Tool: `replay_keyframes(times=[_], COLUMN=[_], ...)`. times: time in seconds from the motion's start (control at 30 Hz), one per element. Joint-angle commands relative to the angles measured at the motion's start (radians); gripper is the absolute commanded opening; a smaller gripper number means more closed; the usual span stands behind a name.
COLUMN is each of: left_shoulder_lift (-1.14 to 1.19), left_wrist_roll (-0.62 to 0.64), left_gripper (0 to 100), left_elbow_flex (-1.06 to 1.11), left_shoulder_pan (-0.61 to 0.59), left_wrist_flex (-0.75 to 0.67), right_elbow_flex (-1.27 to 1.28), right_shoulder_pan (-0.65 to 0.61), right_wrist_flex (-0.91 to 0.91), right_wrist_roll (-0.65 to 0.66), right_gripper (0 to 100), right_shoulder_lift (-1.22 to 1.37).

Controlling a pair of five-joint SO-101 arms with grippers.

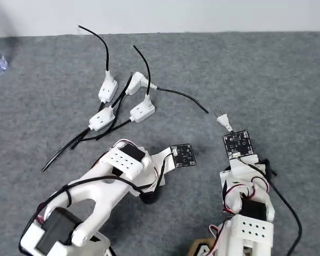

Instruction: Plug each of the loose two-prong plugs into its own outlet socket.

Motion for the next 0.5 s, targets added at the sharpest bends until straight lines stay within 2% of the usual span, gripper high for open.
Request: replay_keyframes(times=[0.0,0.2,0.33,0.47], left_shoulder_lift=[0.003,0.005,0.020,0.069], left_wrist_roll=[-0.011,-0.012,-0.032,-0.038], left_gripper=[29,29,29,29], left_elbow_flex=[-0.045,-0.073,-0.073,-0.119], left_shoulder_pan=[-0.006,-0.026,-0.121,-0.144], left_wrist_flex=[-0.023,-0.049,-0.124,-0.083], right_elbow_flex=[-0.028,-0.026,-0.026,-0.026], right_shoulder_pan=[0.004,0.004,0.004,0.004], right_wrist_flex=[0.007,0.005,0.005,0.005], right_wrist_roll=[0.012,0.012,0.012,0.012], right_gripper=[30.2,30.2,30.2,30.2], right_shoulder_lift=[-0.005,-0.005,-0.005,-0.005])
